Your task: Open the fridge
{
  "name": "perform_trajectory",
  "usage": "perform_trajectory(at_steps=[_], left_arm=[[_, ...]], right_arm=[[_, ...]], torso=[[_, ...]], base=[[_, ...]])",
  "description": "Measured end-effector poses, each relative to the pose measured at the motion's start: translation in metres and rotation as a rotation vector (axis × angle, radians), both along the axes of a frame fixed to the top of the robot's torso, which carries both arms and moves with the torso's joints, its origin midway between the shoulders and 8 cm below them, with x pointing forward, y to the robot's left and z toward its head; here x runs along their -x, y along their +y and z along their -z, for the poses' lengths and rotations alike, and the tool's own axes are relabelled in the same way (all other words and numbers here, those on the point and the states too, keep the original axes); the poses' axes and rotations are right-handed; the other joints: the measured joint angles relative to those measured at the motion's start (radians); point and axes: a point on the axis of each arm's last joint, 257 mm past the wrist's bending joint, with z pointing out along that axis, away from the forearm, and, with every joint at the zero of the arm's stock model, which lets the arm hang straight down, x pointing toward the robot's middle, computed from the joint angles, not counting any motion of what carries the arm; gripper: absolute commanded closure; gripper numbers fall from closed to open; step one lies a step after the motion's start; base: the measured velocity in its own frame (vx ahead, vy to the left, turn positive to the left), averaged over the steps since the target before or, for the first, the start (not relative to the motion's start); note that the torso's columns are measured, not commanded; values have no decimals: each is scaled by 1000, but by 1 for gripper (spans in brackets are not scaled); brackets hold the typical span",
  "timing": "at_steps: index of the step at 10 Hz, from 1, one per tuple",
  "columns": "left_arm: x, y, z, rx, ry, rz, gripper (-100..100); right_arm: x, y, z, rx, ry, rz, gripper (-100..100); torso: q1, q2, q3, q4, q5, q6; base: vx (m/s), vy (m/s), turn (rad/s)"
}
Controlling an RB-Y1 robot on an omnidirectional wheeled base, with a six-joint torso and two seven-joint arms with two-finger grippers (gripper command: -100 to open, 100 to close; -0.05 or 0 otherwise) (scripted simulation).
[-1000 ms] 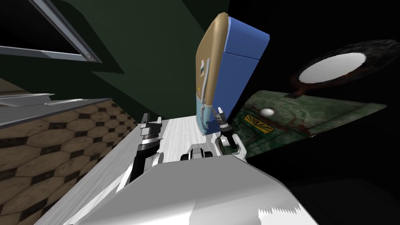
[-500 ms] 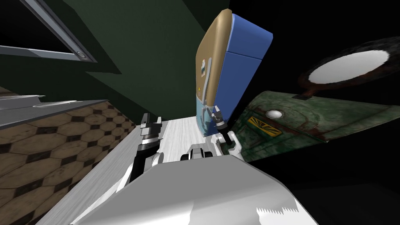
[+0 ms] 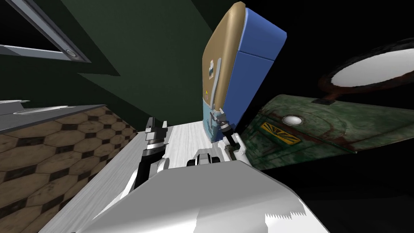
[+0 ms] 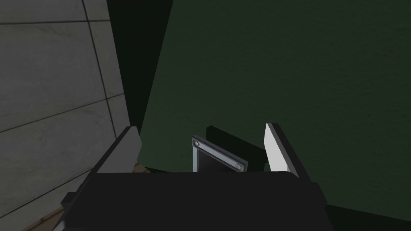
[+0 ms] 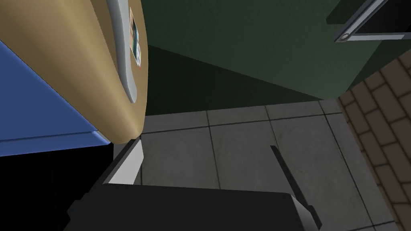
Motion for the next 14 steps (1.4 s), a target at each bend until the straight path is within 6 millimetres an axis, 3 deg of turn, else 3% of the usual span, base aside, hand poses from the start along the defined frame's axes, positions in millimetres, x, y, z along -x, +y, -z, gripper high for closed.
perform_trajectory(at_steps=[6,14], left_arm=[[0,0,0,0,0,0,0],[0,0,0,0,0,0,0]], right_arm=[[-24,23,9,223,-59,108,-100],[-66,43,41,545,-119,259,-100]], torso=[[-1,1,1,0,0,0],[-1,3,1,1,0,0]], base=[[72,39,-59],[67,23,-81]])
